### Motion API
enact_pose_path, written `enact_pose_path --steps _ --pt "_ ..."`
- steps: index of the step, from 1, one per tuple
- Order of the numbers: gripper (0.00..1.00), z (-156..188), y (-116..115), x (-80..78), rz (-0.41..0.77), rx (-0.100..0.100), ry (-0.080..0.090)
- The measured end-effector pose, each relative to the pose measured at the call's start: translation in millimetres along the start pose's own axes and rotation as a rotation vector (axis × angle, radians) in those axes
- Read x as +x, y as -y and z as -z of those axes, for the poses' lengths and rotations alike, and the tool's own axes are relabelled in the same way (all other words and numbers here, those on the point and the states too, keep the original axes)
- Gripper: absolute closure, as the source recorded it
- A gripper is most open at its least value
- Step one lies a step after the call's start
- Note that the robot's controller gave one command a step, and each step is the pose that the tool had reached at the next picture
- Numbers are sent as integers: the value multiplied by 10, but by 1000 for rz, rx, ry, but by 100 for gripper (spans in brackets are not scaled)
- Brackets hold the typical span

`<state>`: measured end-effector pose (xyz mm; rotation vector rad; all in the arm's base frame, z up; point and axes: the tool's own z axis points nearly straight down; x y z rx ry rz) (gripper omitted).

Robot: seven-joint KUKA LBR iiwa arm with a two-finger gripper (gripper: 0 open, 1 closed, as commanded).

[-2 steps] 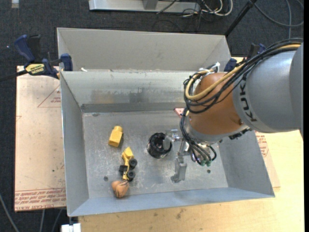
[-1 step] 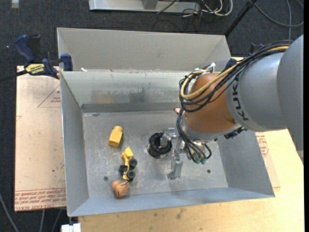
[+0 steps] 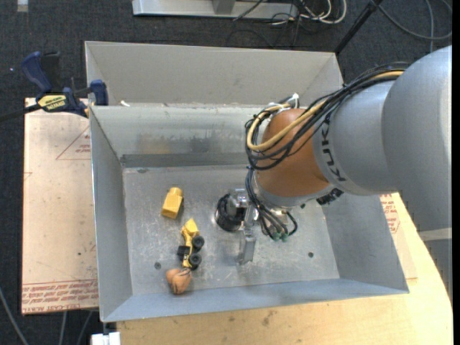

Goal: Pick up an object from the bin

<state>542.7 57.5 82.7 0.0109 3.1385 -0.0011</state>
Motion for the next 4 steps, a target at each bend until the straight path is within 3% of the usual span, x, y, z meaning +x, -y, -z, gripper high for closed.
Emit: enact_pose_path --steps 1,2,3,4 --pt "0 -74 -192 -93 -35 -5 0" --pt "100 -34 -1 -189 -228 -8 33" --pt "100 -34 -2 -188 -228 -8 33" --pt "100 59 -82 -215 -219 -2 1"
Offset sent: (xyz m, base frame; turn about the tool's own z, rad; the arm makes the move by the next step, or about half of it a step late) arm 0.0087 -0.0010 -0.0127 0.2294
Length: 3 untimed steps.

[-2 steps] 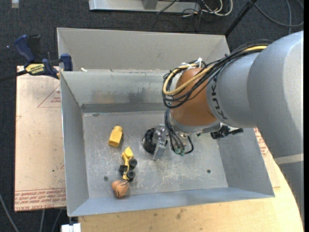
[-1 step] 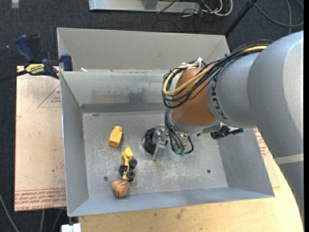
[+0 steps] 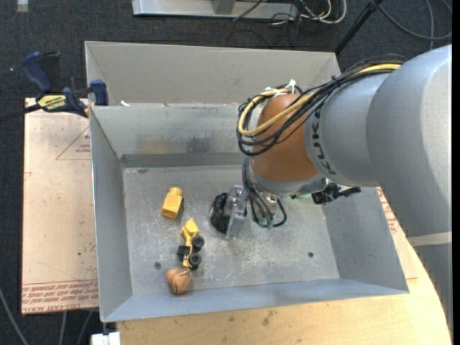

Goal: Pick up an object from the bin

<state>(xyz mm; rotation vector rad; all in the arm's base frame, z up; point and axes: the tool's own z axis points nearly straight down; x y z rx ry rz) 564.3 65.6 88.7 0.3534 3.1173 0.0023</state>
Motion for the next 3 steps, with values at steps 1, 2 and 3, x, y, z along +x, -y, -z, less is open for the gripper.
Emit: enact_pose_path --steps 1,2,3 --pt "100 37 -23 -38 2 0 -5" --pt "100 -48 160 -238 107 -1 0" --pt "100 211 245 -203 158 2 -8"
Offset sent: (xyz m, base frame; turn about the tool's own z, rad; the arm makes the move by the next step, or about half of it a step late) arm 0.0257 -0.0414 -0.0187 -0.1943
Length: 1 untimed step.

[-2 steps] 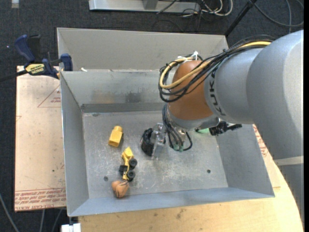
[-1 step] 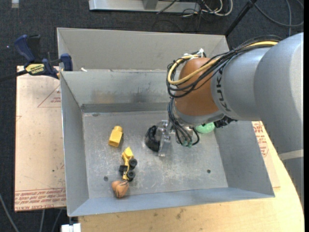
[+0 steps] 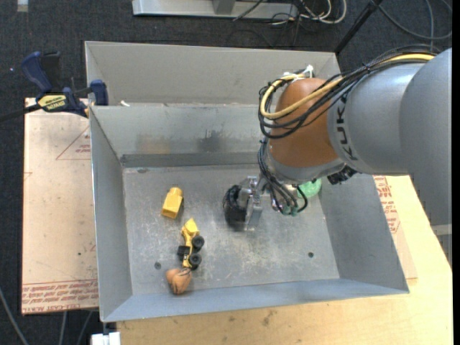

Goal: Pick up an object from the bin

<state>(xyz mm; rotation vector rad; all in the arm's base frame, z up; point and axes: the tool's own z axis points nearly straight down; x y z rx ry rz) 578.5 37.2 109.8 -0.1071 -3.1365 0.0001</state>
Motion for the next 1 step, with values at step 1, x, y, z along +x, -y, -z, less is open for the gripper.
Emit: enact_pose_path --steps 1 --pt "100 127 -124 -54 -212 -4 14"
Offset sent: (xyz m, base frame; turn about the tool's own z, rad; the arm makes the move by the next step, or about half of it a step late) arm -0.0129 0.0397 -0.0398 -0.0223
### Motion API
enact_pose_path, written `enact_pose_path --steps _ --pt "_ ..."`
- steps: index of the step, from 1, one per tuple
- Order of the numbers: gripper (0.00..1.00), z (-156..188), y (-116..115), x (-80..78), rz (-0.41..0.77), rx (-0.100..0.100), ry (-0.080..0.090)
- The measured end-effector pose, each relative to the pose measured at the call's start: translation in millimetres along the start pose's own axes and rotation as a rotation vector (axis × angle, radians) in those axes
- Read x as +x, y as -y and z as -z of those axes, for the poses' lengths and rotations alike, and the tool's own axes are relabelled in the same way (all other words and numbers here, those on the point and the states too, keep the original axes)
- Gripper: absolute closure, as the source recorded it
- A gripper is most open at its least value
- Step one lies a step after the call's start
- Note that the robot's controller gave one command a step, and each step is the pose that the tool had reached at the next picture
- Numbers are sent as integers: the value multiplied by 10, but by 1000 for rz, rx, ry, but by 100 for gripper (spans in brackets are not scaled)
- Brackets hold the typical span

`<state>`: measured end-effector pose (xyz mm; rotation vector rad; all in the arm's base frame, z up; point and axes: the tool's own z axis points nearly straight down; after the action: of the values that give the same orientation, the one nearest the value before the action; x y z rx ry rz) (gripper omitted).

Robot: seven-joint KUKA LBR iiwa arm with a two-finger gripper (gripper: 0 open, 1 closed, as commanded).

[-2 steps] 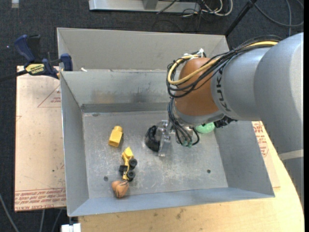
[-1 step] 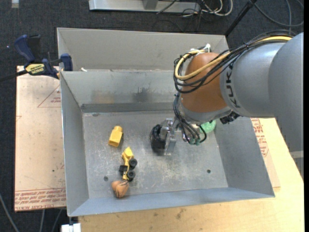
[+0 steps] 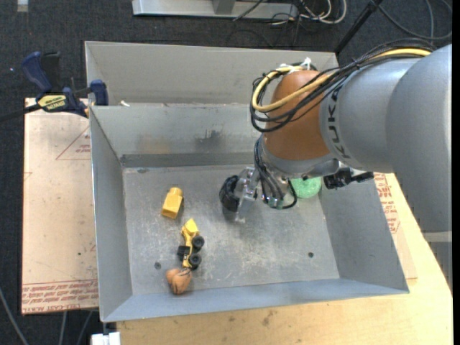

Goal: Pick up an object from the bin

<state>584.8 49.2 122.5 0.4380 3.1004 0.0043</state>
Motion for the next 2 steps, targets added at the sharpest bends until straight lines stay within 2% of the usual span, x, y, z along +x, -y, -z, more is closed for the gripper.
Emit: enact_pose_path --steps 1,2 --pt "100 -323 -121 156 138 3 -9" --pt "100 -405 -173 139 222 -2 0"
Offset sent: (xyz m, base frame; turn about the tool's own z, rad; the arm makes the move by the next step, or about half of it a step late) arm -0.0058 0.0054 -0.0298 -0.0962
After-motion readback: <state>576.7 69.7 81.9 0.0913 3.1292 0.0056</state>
